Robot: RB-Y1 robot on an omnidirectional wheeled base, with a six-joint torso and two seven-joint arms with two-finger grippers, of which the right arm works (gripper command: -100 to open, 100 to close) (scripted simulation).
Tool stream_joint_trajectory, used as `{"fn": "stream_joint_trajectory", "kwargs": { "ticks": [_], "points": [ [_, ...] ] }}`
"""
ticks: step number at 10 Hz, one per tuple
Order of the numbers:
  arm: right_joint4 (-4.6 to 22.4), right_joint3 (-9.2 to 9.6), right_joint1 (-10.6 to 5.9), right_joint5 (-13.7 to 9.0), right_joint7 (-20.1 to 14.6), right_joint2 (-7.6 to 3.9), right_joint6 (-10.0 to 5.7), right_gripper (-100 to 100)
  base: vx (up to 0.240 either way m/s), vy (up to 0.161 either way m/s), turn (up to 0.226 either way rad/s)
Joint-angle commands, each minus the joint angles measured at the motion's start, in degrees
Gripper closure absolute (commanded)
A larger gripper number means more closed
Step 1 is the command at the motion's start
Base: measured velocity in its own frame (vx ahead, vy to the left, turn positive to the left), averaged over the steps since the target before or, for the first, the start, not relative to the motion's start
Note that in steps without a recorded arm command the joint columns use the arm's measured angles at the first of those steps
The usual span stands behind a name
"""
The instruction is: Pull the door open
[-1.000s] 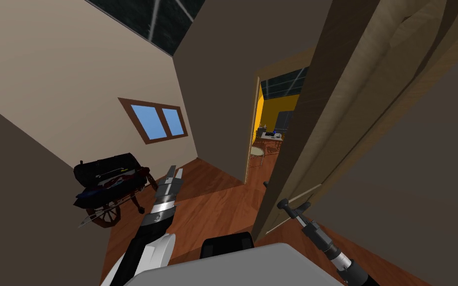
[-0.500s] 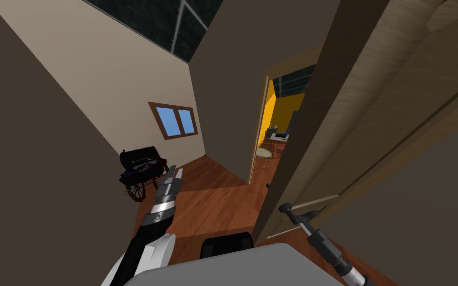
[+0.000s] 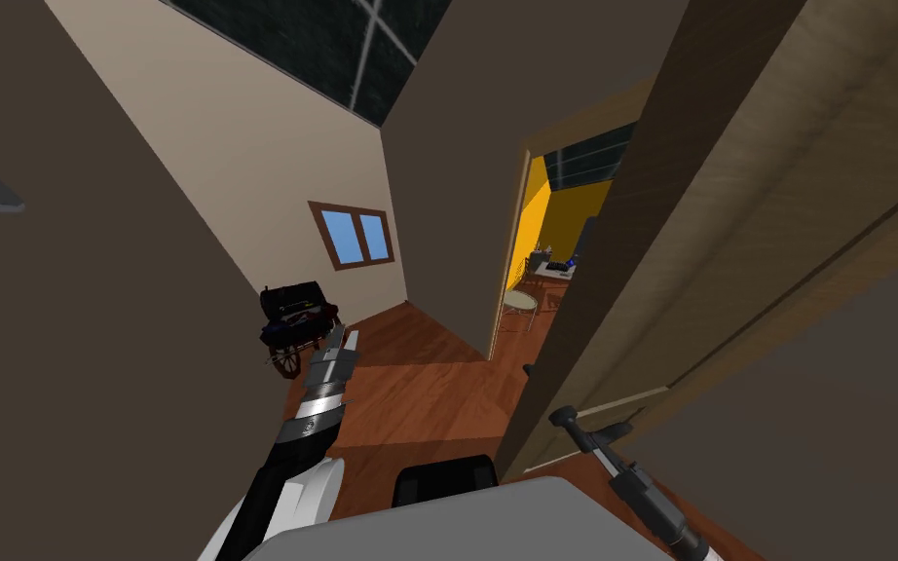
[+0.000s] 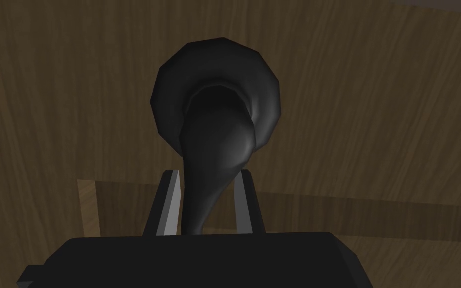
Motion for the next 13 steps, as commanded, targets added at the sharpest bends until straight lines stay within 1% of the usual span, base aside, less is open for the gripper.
{"fn": "stream_joint_trajectory", "kwargs": {
  "ticks": [1,3,4,5,6,9,11,12,13],
  "points": [
    [-0.89,-0.25,1.29,-0.41,0.42,-0.56,-0.56,100,-0.152,-0.082,0.09],
    [-0.73,-0.12,1.69,-0.46,0.56,-0.52,-1.3,100,-0.171,-0.057,0.035],
    [-0.73,-0.12,1.69,-0.46,0.56,-0.52,-1.3,100,-0.135,-0.035,-0.021],
    [-1.56,0.23,1.97,-0.19,0.57,-0.17,-0.7,100,-0.049,-0.01,-0.012],
    [-1.06,0.16,2.38,-0.39,0.67,0.11,-0.42,100,0.028,-0.029,0.187],
    [-0.52,-0.2,3.43,-1.02,1.07,0.65,-0.03,100,0.029,-0.038,0.298],
    [-0.52,-0.2,3.43,-1.02,1.07,0.65,-0.03,100,0.008,-0.012,0.041],
    [-0.22,-0.4,4.01,-1.37,1.29,0.95,-0.03,100,-0.02,-0.007,0.218],
    [-0.01,-0.55,4.42,-1.61,1.44,1.17,-0.1,100,-0.051,-0.025,0.34]
  ]
}}
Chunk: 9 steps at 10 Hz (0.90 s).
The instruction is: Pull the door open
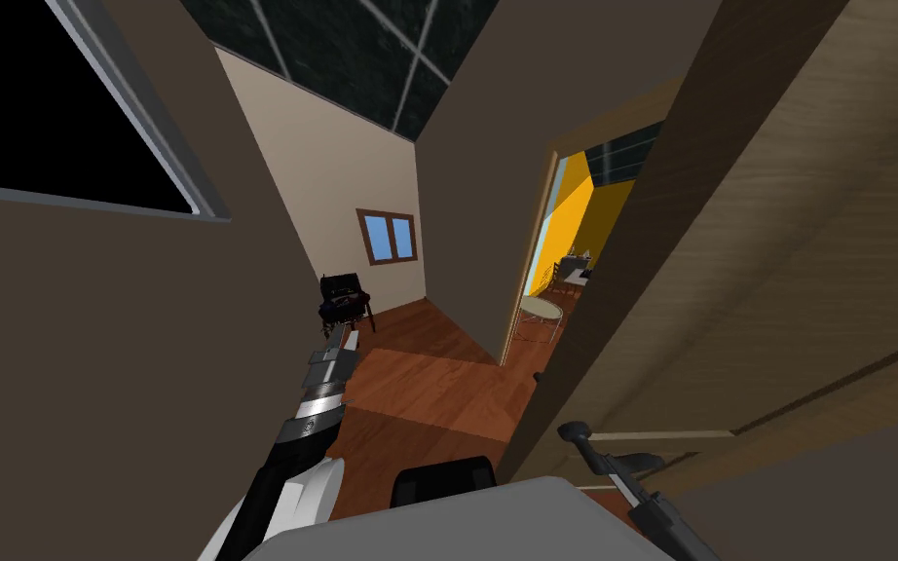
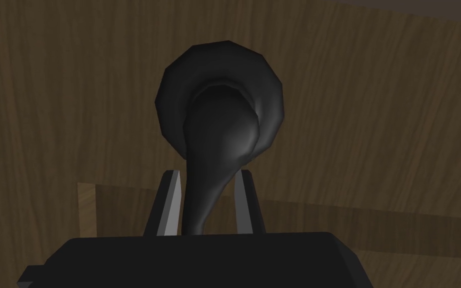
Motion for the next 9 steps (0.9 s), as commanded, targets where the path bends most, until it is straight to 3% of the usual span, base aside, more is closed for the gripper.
{"fn": "stream_joint_trajectory", "kwargs": {
  "ticks": [1,3,5,6,9],
  "points": [
    [1.44,-0.23,0.15,-0.39,0.18,0.37,-0.24,100,-0.079,-0.019,0.28],
    [1.89,-0.53,1.05,-0.93,0.51,0.83,-0.8,100,-0.09,-0.018,0.272],
    [2.57,-0.99,2.38,-1.72,1.01,1.51,-2.32,100,-0.141,-0.028,0.281],
    [2.57,-0.99,2.38,-1.72,1.01,1.51,-2.32,100,-0.09,-0.018,0.039],
    [3.24,-1.44,3.73,-2.52,1.51,2.19,-4.84,100,-0.185,-0.017,0.085]
  ]
}}
